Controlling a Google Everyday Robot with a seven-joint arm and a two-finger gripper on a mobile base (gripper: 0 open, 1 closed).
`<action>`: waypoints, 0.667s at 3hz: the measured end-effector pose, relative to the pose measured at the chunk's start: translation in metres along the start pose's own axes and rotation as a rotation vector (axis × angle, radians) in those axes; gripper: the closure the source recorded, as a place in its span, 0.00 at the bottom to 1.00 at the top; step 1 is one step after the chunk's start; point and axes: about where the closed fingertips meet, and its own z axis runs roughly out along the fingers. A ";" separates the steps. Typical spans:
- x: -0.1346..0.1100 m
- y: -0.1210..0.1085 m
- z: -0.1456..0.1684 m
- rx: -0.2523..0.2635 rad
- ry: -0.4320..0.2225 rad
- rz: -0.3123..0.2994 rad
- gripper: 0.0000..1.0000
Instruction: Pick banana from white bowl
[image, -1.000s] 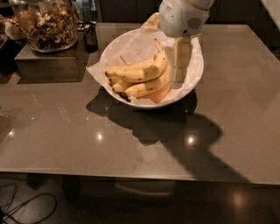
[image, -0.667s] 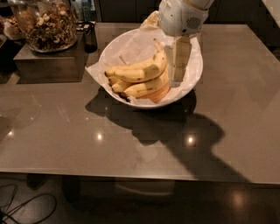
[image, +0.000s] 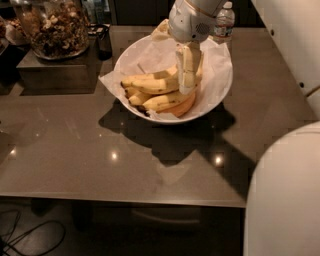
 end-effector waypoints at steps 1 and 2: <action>0.010 -0.012 0.023 -0.029 -0.049 0.024 0.00; 0.008 -0.022 0.028 0.003 -0.056 0.024 0.00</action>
Offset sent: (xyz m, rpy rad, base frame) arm 0.0143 0.0053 -0.0199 0.0320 0.0452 -0.0002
